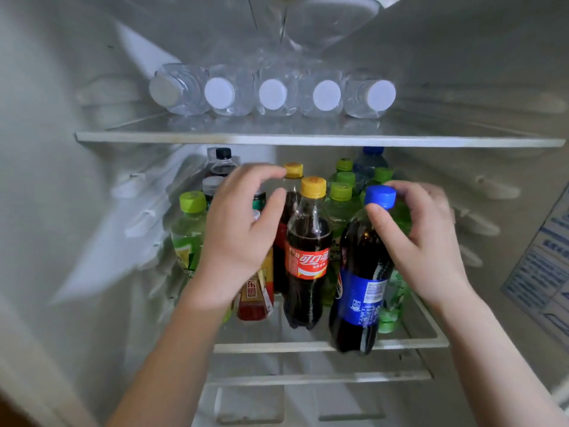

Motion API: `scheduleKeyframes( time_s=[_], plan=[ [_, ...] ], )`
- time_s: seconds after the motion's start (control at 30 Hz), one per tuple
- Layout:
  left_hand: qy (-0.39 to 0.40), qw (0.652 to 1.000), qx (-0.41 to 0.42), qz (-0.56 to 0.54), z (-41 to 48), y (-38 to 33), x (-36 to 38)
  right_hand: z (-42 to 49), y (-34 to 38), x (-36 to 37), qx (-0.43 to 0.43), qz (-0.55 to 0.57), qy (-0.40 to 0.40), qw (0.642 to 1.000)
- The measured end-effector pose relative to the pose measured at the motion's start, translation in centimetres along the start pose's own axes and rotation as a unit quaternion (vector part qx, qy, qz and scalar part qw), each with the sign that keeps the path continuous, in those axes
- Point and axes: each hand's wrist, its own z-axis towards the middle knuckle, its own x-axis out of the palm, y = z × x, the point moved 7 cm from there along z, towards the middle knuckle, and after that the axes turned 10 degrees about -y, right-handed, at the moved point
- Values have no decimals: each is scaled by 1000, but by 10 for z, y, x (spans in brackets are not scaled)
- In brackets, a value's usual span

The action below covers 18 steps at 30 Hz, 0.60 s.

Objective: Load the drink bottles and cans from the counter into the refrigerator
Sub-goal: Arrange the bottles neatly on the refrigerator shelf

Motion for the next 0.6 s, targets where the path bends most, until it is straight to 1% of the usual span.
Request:
scheduleKeyframes(
  time_s=[0.07, 0.13, 0.2, 0.27, 0.33, 0.4, 0.5, 0.6],
  plan=[
    [37, 999, 5, 38, 17, 10, 8, 1, 0, 4, -7, 9, -1, 1000],
    [78, 996, 2, 48, 31, 19, 19, 2, -2, 6, -11, 20, -3, 1000],
    [141, 989, -33, 31, 43, 28, 34, 2, -3, 7, -10, 36, -6, 999],
    [235, 969, -64, 37, 55, 37, 54, 3, -3, 9, -2, 54, -10, 998],
    [325, 939, -68, 94, 64, 45, 72, 3, -2, 11, 2, 64, -14, 998],
    [391, 908, -65, 136, 68, 48, 82, 4, -1, 11, -3, 63, -21, 998],
    [442, 887, -51, 128, 73, 48, 96, 4, -3, 12, 5, 57, -16, 998],
    [463, 878, -63, 104, 77, 54, 110, 4, -5, 16, 8, 13, 0, 1000]
  ],
)
